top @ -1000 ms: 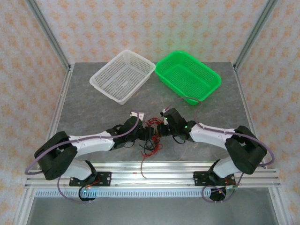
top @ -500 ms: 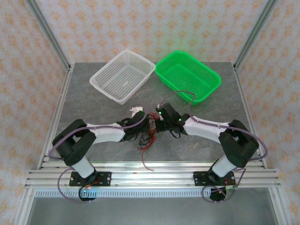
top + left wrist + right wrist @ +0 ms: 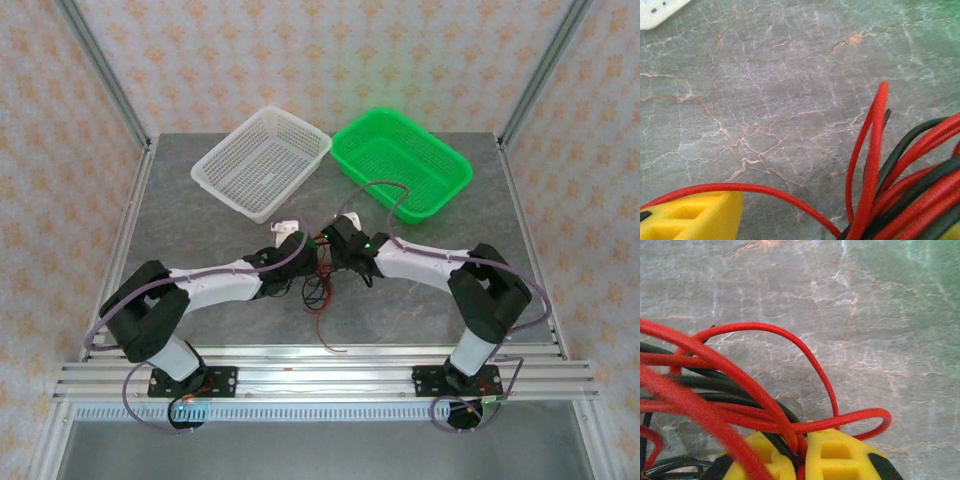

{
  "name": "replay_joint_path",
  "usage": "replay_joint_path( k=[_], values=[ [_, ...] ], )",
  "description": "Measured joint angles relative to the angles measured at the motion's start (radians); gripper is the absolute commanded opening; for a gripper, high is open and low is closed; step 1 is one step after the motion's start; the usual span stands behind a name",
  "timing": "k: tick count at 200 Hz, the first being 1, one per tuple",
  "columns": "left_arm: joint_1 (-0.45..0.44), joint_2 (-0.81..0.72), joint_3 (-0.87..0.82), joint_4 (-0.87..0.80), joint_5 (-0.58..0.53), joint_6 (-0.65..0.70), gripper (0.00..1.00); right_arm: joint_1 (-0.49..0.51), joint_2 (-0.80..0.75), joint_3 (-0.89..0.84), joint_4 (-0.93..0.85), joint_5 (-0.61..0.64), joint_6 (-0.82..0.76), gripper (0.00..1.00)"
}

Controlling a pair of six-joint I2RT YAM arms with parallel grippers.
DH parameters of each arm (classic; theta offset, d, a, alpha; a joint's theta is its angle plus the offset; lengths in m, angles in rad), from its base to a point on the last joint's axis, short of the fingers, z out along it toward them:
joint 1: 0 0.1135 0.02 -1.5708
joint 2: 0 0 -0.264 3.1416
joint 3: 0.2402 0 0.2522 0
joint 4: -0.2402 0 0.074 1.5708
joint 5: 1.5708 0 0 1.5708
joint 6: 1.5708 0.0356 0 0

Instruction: Untangle the cables

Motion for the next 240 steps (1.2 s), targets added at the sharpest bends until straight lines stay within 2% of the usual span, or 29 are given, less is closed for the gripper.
replay_joint_path(
  k=[27,53,83,127,157,185,219,240],
  values=[
    [0.013,-0.042,0.019,-0.027,0.039,0.007,0.67,-0.025,0.000,0.008,-0.006,0.008,0.030,0.35],
    [0.027,-0.061,0.031,-0.032,0.064,0.011,0.60,-0.072,-0.013,0.005,-0.001,-0.055,0.077,0.54],
    [0.032,-0.060,0.031,-0.027,0.099,0.011,0.57,-0.105,-0.091,-0.047,0.050,-0.162,0.146,0.64],
    [0.032,-0.050,0.029,0.000,0.152,-0.002,0.60,-0.104,-0.209,-0.164,0.158,-0.301,0.300,0.66],
    [0.032,-0.050,0.029,-0.004,0.170,-0.004,0.60,-0.080,-0.225,-0.226,0.195,-0.322,0.397,0.66],
    [0.032,-0.053,0.003,-0.001,0.190,-0.020,0.59,-0.050,-0.178,-0.233,0.249,-0.328,0.473,0.66],
    [0.032,-0.089,-0.124,0.019,0.217,-0.052,0.58,-0.036,-0.073,-0.233,0.331,-0.320,0.564,0.66],
    [0.032,-0.144,-0.190,0.023,0.230,-0.059,0.58,-0.032,-0.018,-0.227,0.367,-0.310,0.603,0.62]
  ],
)
